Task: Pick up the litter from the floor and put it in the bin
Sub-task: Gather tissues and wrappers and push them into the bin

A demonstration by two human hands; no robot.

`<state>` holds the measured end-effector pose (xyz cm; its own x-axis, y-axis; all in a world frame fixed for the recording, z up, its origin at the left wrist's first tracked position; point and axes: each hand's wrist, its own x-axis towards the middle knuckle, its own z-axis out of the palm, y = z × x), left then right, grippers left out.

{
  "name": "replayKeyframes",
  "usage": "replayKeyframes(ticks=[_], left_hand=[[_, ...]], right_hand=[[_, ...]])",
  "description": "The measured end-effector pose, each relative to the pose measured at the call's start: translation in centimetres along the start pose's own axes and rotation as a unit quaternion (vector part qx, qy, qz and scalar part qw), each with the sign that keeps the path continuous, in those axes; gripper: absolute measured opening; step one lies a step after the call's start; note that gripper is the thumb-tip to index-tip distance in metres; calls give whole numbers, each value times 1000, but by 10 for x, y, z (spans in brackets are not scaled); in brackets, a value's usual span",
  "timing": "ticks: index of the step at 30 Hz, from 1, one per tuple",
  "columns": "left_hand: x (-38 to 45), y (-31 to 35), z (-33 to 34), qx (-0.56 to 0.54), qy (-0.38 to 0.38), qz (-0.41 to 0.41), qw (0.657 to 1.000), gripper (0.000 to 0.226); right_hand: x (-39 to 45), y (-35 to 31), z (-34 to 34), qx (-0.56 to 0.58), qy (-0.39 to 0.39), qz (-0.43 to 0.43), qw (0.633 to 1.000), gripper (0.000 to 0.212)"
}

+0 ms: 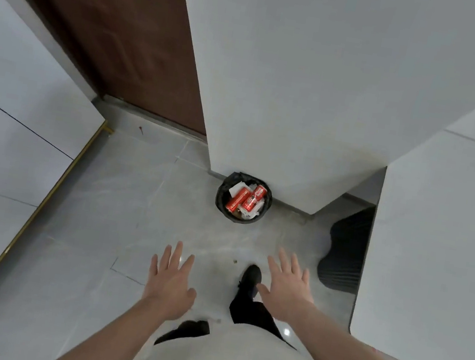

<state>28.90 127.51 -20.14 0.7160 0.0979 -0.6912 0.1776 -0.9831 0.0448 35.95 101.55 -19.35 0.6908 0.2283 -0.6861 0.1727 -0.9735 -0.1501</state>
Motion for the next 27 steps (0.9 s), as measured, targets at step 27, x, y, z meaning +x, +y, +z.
replayKeyframes(ticks=[27], left_hand=[[-258,36,171,-14,125,65,990,75]], right_hand=[[-312,62,216,88,111,28,990,75]])
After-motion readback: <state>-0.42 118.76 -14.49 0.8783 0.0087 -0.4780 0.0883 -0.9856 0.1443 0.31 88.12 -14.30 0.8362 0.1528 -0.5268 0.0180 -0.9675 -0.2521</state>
